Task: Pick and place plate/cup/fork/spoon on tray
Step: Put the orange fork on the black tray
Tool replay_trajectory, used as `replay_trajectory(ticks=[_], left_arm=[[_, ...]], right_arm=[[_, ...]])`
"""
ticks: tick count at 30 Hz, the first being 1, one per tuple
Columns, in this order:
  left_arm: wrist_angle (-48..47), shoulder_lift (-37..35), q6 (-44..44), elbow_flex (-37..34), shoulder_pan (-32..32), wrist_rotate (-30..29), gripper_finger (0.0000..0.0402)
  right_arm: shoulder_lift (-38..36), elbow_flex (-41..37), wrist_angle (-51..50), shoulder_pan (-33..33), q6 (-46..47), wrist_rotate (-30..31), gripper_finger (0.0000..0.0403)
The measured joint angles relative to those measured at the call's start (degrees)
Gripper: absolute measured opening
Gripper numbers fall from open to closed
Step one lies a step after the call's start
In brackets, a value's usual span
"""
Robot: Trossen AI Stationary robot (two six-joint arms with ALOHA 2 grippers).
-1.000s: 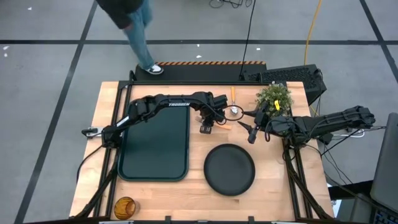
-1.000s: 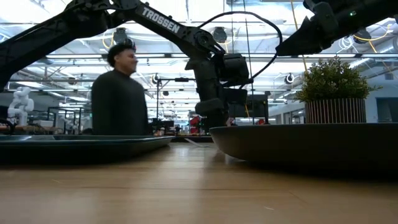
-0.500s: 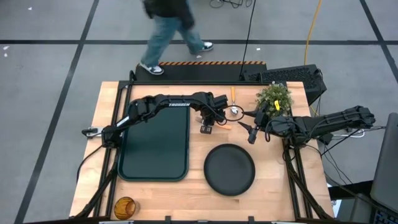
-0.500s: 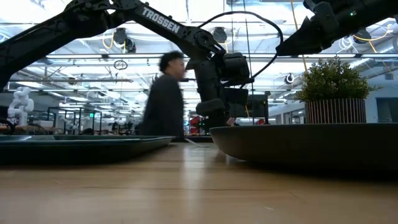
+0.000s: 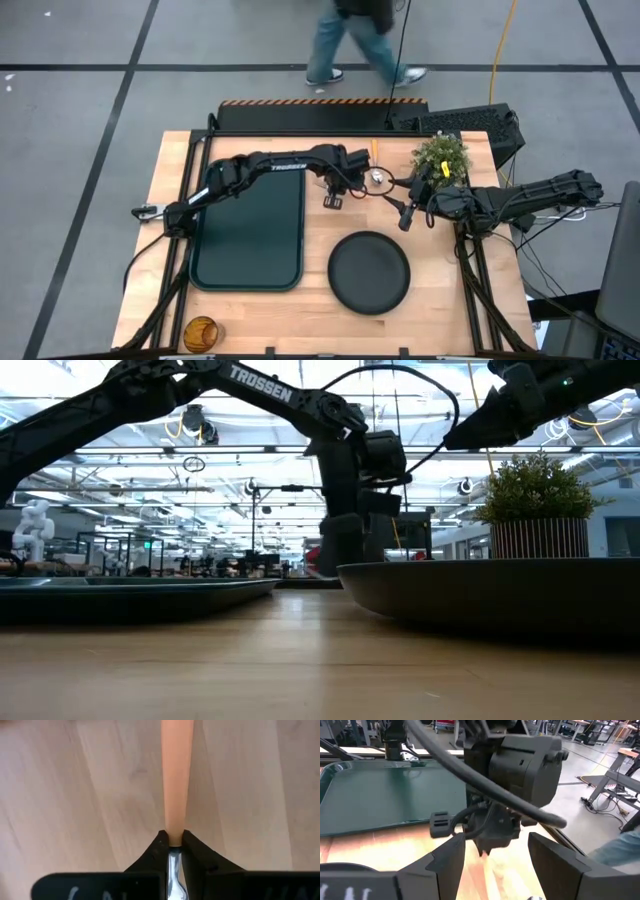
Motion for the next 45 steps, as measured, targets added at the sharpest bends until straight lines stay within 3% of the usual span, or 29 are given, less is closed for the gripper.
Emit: replay_trajectory(ticks=[10,29,36,45], left_arm=[[-12.63,-0.13,-0.37,2.76,1.90,-0.05,0.0025],[-17.93,-6.14,-5.36,1.66,7.11,1.02,0.0025],[-17.37,-12.20,-6.47,-8.41,7.11,0.59,0.0025],[-4.74,-29.94,-11.26,-31.13,8.05,-0.96,0.0025]], right_arm=[[0.00,0.00,-2.41,-0.01,1.21,0.00,0.0212],[0.02,0.00,-8.38,0.00,3.78,0.35,0.0212],[0.00,0.00,-11.80,0.00,6.12,0.35,0.0212],[0.00,0.00,-12.21,0.00,6.23,1.86,0.0212]])
